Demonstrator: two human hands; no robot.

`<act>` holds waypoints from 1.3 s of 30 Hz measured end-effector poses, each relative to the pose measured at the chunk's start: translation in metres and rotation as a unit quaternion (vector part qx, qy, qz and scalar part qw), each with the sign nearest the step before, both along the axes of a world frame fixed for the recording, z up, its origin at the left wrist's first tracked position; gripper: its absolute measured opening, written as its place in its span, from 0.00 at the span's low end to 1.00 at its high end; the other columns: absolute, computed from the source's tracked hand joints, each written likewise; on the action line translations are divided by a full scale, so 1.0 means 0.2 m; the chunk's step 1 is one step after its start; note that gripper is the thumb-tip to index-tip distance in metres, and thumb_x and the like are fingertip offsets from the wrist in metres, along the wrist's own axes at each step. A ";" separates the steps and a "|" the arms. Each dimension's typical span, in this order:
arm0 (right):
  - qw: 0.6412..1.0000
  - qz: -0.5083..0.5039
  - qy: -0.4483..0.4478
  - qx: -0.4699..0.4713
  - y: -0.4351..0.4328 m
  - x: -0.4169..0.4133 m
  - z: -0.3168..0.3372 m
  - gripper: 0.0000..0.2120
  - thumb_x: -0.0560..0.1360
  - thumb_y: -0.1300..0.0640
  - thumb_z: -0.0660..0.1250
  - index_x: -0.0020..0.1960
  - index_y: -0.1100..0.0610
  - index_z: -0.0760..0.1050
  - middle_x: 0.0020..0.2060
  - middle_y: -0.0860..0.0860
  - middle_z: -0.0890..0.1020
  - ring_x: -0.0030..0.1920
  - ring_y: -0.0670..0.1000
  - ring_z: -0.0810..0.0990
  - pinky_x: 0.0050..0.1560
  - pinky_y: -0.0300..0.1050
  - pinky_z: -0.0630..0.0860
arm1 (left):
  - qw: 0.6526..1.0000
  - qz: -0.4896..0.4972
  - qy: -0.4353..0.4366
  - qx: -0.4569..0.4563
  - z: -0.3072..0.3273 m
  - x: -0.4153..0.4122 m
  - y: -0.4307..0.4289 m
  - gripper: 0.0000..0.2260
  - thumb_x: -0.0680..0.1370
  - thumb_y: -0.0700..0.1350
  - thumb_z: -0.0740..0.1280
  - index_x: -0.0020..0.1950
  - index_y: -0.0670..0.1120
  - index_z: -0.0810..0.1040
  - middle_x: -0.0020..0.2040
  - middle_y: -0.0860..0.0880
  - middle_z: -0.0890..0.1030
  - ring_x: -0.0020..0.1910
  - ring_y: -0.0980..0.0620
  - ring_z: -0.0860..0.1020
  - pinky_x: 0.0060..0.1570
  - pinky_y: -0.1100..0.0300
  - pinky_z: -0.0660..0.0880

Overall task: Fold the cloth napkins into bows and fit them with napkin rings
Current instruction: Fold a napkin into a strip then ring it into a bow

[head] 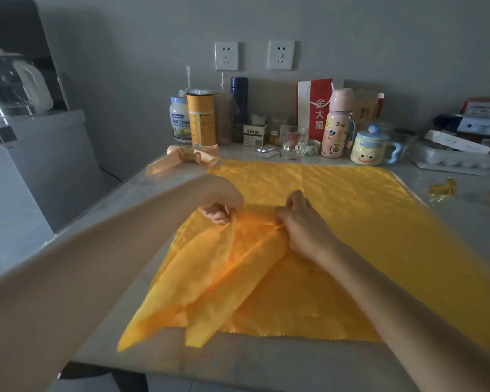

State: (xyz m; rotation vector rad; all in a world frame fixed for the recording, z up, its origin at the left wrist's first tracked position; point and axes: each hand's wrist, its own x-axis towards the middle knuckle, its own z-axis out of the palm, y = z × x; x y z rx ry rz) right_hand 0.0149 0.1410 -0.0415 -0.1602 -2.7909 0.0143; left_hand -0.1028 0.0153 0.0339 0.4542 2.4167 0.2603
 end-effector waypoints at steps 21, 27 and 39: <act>0.877 0.035 -0.091 -0.471 0.08 0.14 0.10 0.19 0.72 0.41 0.65 0.42 0.57 0.81 0.38 0.47 0.82 0.44 0.46 0.80 0.48 0.39 0.73 | 0.963 0.114 0.010 0.243 -0.15 0.26 0.07 0.09 0.78 0.40 0.61 0.40 0.37 0.72 0.24 0.45 0.75 0.17 0.52 0.73 0.18 0.66 0.70; 0.948 0.044 -0.108 -0.296 0.01 0.16 0.09 0.17 0.71 0.52 0.71 0.46 0.67 0.78 0.51 0.61 0.78 0.52 0.58 0.78 0.54 0.52 0.72 | 0.994 0.036 0.020 0.104 -0.09 0.26 -0.09 0.10 0.78 0.50 0.61 0.47 0.43 0.73 0.40 0.47 0.73 0.32 0.51 0.71 0.31 0.62 0.70; 0.910 0.039 -0.050 -0.410 0.14 0.20 0.15 0.13 0.71 0.65 0.69 0.54 0.55 0.77 0.49 0.47 0.79 0.51 0.46 0.77 0.50 0.38 0.74 | 0.957 0.115 0.005 0.266 -0.19 0.36 0.06 0.25 0.69 0.43 0.75 0.62 0.36 0.73 0.39 0.44 0.74 0.32 0.52 0.70 0.29 0.61 0.67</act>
